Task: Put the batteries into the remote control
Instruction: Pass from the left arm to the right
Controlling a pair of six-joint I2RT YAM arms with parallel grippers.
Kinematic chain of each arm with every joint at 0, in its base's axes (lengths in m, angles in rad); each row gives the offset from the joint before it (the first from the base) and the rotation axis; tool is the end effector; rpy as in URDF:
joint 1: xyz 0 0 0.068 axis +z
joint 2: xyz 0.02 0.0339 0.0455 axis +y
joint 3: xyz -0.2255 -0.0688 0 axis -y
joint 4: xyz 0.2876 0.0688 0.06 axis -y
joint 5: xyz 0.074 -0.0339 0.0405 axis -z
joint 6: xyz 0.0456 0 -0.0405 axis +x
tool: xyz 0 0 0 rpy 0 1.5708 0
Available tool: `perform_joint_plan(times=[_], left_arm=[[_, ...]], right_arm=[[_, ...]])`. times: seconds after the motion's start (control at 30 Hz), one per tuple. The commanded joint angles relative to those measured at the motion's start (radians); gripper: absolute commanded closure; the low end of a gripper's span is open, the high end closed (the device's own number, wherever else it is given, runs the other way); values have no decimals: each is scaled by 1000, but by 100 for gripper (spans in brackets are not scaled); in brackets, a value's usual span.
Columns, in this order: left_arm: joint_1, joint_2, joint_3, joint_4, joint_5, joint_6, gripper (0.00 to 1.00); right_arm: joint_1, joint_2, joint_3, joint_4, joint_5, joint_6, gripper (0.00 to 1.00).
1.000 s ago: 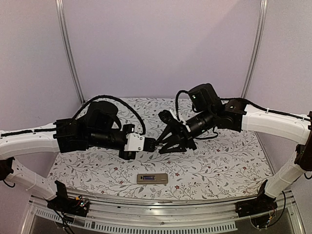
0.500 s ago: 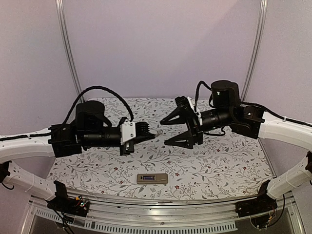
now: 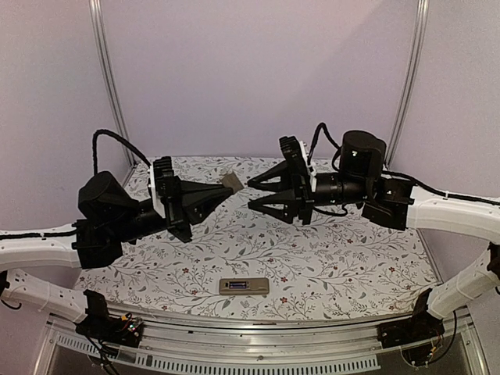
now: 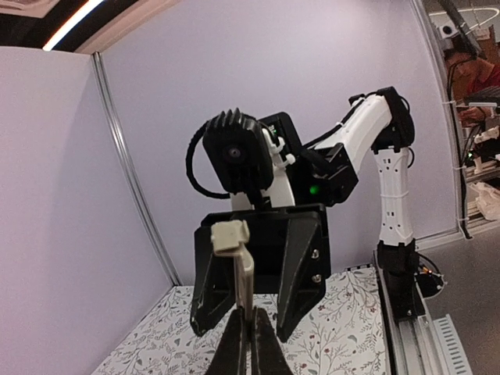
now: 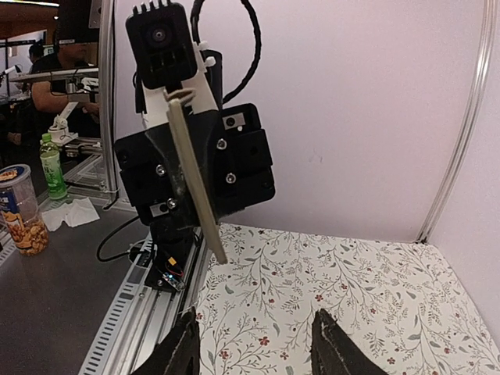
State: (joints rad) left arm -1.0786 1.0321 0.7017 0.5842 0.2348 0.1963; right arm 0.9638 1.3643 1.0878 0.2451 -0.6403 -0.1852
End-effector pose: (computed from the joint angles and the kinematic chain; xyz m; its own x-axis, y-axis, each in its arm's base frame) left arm 0.1373 -0.2786 0.3002 0.3043 -0.1661 -0.9380 0.9219 0.2993 0.2461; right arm 0.1929 0.3255 0.3099 0.1664 -0.0193 -0.9859 -0.9855 -0.0372 -0.1656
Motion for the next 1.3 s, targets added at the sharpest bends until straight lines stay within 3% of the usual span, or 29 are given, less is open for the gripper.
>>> perform_joint_plan(times=[0.0, 0.2, 0.43, 0.87, 1.03, 1.27], left_arm=[[9, 6, -24, 115, 53, -83, 100], [24, 14, -33, 122, 71, -109, 100], [39, 19, -28, 108, 94, -112, 100], [59, 4, -80, 104, 94, -135, 100], [61, 9, -83, 118, 117, -130, 100], [67, 22, -74, 113, 124, -130, 100]], right_arm=[[18, 35, 29, 78, -25, 42, 55], [37, 67, 56, 80, -60, 18, 57], [41, 91, 90, 77, -65, 4, 66], [41, 64, 63, 14, -27, -65, 54], [41, 82, 89, -7, -51, -69, 67], [41, 79, 97, -21, -70, -71, 76]])
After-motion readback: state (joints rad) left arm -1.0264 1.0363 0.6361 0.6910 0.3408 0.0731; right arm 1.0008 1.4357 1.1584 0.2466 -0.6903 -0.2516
